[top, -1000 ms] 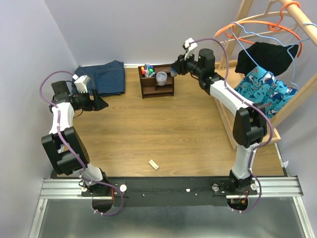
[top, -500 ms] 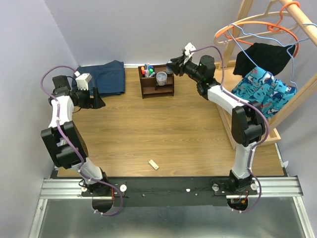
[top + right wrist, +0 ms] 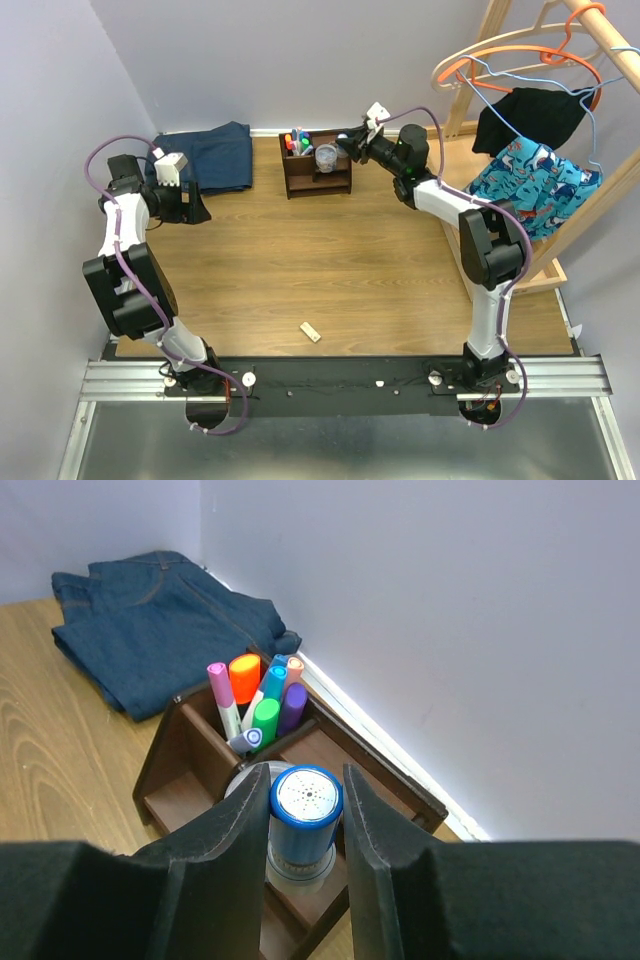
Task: Sort the stationery into containers
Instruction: Place the stationery in the storage box.
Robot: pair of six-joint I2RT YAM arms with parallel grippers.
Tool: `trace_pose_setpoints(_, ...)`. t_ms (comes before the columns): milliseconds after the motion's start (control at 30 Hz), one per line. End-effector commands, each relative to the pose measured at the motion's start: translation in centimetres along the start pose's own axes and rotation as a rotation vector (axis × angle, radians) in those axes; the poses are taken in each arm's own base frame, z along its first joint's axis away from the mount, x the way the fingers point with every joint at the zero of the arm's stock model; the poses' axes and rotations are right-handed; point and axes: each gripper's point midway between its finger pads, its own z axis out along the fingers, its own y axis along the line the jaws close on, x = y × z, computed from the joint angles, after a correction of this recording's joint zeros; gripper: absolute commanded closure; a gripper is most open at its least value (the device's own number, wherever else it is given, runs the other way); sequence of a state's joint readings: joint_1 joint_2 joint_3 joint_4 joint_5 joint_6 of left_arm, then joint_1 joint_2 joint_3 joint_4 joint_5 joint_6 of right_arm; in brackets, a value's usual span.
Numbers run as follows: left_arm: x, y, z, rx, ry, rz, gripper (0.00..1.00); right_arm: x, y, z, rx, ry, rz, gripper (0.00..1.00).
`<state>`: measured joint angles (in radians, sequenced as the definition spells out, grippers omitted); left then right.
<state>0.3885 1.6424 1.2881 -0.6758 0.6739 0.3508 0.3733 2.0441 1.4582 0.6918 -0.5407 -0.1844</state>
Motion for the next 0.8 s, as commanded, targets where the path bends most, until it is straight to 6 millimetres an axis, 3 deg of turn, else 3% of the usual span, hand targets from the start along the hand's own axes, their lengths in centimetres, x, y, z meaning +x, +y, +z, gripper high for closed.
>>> trace_pose_setpoints(0,0.3,0.6,0.7,-0.008,0.014,0.001,0.09,0.8,0.5,0.1,-0.015,-0.027,-0.040,0.72)
trace_pose_setpoints(767,0.6,1.0,2.8,0.014,0.038,0.005,0.09,5.0,0.3,0.7,0.015,-0.021,-0.044,0.72)
